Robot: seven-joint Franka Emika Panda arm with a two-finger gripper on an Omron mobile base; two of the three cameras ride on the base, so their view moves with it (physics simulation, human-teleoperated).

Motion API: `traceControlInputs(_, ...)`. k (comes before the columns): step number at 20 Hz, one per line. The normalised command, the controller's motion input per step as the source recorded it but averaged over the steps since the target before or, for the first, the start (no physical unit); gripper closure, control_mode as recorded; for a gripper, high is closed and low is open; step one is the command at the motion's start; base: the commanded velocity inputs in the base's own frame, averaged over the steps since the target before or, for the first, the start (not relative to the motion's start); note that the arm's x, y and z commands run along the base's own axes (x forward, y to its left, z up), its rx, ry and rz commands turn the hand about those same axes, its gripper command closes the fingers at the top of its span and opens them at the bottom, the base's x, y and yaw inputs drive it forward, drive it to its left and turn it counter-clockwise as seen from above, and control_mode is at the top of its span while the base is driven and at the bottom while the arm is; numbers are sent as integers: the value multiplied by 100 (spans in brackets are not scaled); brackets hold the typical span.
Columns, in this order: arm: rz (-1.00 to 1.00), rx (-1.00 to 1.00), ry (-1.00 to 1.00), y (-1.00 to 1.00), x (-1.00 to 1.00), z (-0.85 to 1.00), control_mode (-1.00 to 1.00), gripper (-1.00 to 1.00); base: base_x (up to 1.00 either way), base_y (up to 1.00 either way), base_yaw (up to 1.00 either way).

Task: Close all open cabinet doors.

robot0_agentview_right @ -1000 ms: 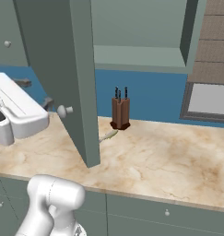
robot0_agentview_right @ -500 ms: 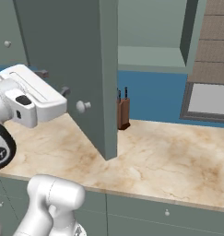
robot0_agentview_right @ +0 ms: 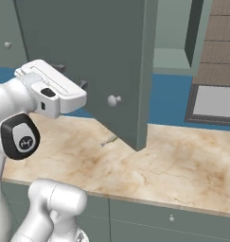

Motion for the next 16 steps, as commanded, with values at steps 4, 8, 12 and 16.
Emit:
traceControlInputs(4,8,0,-2,-31,49,0,-100,-100,0,0,0)
traceControlInputs(8,9,0,-2,-24,49,0,-100,-100,0,0,0)
traceControlInputs(12,5,0,0,-10,48,0,-100,-100,0,0,0)
traceControlInputs(16,5,0,0,-12,46,0,-100,-100,0,0,0)
